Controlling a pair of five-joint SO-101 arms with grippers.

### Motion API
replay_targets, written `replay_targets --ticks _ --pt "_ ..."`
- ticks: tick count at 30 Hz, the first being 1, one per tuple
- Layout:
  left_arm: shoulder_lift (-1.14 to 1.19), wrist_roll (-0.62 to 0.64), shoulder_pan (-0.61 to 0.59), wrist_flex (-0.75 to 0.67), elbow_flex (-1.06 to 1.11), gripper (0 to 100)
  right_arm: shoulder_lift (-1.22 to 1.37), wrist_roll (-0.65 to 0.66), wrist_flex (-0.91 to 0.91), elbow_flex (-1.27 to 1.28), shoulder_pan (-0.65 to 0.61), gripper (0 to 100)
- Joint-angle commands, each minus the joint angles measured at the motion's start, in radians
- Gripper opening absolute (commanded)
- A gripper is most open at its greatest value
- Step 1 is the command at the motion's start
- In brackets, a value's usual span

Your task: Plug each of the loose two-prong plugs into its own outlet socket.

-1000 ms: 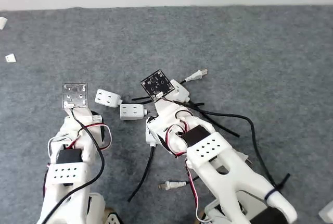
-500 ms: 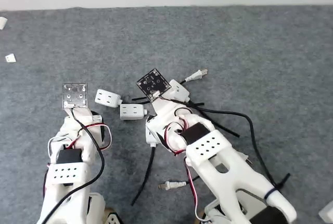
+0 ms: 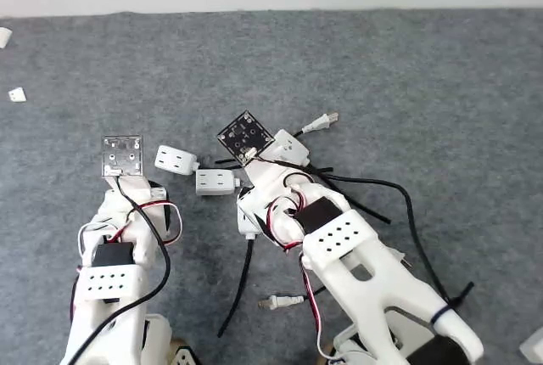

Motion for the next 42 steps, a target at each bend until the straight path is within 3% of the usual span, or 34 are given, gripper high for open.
replay_targets --ticks 1,20,23,31,42 --pt "-0.018 0.002 -0.011 -0.026 -0.005 2 0.061 0.015 0.004 -0.069 -0.008 0.8" --pt "-0.018 0.002 -0.012 -0.029 -0.005 2 0.217 0.005 0.070 -0.107 -0.096 0.9" --pt "-0.018 0.002 -0.012 -0.031 -0.007 2 0.217 -0.068 0.065 -0.107 -0.096 1.0" --pt "-0.018 0.002 -0.014 -0.031 -0.007 2 0.222 -0.230 0.070 -0.107 -0.120 23.0" --pt "-0.018 0.002 -0.014 -0.031 -0.010 2 0.237 -0.316 0.058 -0.130 -0.189 22.7"
